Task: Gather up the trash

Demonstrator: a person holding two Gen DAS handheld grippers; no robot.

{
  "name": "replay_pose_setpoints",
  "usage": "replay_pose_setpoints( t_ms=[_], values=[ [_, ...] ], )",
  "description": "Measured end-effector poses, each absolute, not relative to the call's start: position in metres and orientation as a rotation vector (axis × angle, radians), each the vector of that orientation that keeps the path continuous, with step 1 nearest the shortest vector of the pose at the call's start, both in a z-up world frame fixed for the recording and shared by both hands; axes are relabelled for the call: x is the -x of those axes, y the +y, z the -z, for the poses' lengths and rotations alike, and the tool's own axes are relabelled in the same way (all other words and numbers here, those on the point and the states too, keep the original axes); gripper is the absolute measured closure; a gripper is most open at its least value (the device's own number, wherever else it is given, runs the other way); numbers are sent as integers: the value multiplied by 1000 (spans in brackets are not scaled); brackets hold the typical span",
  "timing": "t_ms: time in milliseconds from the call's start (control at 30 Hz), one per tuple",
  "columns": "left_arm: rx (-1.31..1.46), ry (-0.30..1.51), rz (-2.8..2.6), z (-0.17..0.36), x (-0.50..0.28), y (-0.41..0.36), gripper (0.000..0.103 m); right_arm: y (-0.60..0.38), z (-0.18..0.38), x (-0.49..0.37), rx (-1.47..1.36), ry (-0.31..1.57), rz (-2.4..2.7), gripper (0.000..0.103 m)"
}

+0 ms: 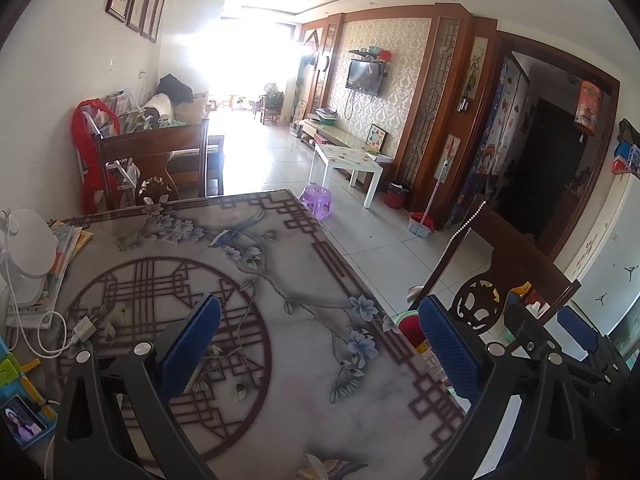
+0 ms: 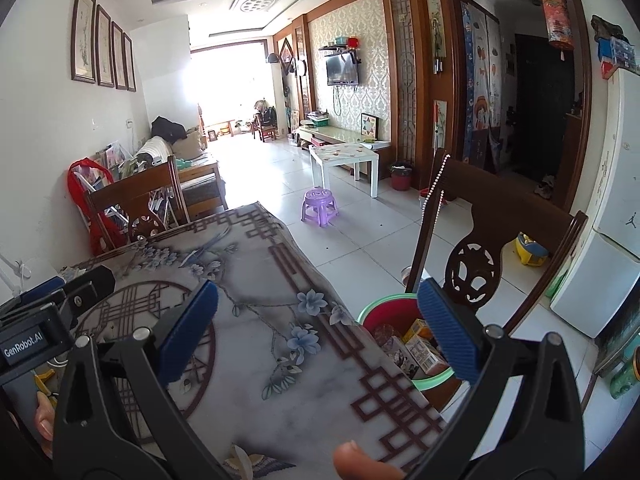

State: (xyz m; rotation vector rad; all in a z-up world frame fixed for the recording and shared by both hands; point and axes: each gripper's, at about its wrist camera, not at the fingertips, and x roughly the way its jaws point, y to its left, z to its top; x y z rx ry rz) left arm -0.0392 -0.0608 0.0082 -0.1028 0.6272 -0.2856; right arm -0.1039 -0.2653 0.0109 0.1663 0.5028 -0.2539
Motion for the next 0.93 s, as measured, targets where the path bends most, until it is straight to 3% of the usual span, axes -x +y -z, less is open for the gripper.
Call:
replay_pose_setpoints(
  t_ms=[633, 800, 933],
  values=[
    [141, 670, 282, 10, 33, -53, 8, -261, 0, 90, -145, 546, 227, 5],
    [164, 758, 193, 44, 14, -32, 8, -247, 22, 71, -122, 621, 187, 5],
    [177, 821, -8, 102, -5, 16, 8, -222, 60, 43, -81, 705, 111, 5]
  ],
)
